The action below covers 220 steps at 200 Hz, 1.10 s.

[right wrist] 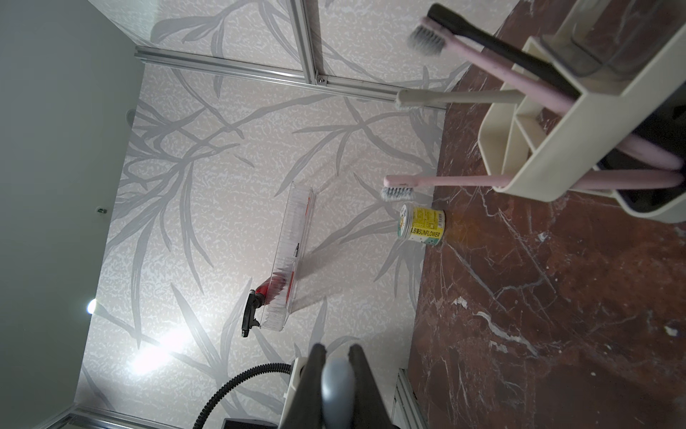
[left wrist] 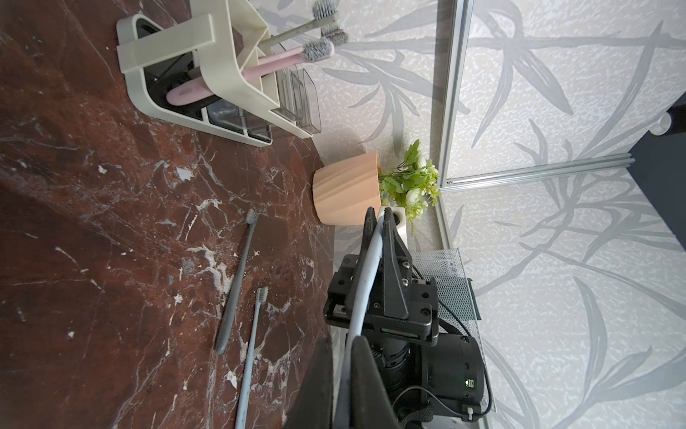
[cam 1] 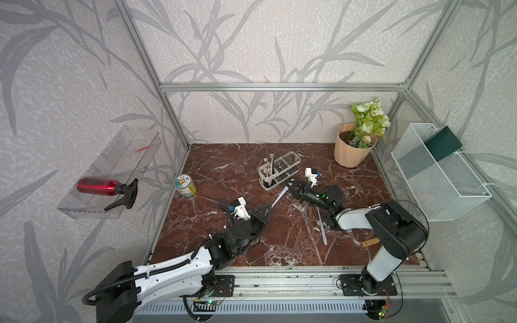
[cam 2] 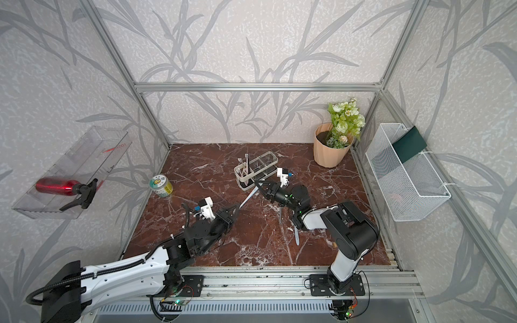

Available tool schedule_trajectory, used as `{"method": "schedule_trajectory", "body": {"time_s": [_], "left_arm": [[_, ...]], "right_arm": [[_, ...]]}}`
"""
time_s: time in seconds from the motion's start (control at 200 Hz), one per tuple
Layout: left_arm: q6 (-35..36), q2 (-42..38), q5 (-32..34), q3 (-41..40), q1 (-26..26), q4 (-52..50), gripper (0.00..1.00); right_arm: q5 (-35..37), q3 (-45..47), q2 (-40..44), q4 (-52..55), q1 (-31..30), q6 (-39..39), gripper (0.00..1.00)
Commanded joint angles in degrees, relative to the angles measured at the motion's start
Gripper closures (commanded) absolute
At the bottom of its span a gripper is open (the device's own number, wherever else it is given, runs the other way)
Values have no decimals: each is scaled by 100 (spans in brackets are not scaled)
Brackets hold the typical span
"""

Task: Place the toothbrush into the toothbrush holder
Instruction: Pick up the toothbrush from the center of the board, then place the toothbrush in the toothbrush holder.

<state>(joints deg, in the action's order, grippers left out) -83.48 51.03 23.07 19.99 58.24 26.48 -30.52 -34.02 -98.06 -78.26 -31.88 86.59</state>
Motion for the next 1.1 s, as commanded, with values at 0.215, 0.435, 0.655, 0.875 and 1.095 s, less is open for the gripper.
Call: {"method": "schedule_trajectory", "body": {"time_s": [0.215, 0.435, 0.655, 0.875, 1.095], "left_arm": [[94, -414, 270, 13, -18, -740, 100], [567, -1314, 814, 549, -54, -2948, 100], [1169, -1436, 1335, 1701, -167, -5171, 100], [2083, -390, 1331, 3321, -439, -6717, 100], [3098, 612, 371, 4537, -1468, -7460, 100]], "right_arm": [[-50, -35, -3, -234, 30, -206, 65], [-138, 224, 204, -234, 466, -259, 41], [-237, 508, 342, -228, 755, -494, 35], [-349, 669, 785, 743, 797, -1353, 33], [550, 86, 2777, 5201, 686, -3869, 30]]}}
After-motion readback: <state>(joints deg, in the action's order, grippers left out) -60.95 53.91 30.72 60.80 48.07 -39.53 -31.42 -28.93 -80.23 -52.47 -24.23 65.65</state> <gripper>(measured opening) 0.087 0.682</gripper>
